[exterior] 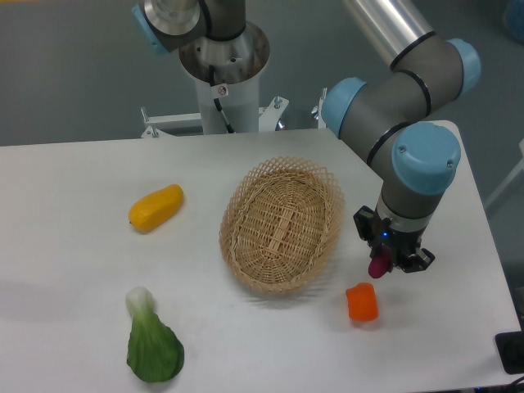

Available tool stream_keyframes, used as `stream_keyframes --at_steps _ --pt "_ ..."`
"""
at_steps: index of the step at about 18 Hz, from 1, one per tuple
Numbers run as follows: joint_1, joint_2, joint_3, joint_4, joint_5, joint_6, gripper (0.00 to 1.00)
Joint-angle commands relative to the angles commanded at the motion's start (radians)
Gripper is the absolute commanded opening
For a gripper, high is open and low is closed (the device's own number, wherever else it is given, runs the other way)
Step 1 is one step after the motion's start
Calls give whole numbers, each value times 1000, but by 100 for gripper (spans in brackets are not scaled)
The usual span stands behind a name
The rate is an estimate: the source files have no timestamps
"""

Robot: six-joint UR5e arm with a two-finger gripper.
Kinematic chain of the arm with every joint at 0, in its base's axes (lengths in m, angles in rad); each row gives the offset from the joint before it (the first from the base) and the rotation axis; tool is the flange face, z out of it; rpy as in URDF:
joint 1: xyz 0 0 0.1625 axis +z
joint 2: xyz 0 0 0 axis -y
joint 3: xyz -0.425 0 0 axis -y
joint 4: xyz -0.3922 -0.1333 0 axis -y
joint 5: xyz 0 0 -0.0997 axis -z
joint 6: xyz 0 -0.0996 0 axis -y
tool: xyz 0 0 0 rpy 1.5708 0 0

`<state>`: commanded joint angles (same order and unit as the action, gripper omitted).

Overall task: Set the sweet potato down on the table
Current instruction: 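Lift the held purple sweet potato and swing the gripper toward the bok choy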

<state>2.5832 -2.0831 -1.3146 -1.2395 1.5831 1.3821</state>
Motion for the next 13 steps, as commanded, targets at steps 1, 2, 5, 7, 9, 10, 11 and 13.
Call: stream_keyframes --at_steps 1,2,5,7,9,10,11,13 --pt "-2 0 2 0 -2 -3 16" --pt "-2 2 0 0 -3 -5 16" --pt "-9 2 0 -2 -5 -9 16" --pt "-12 2 3 -3 -9 -15 16" --pt "-28 -2 3 -2 -11 -50 16" --pt "-34 -8 3 0 -6 -63 16" --pt "-47 -12 3 2 -2 -66 16" --pt "-73 -21 8 6 -3 -96 16"
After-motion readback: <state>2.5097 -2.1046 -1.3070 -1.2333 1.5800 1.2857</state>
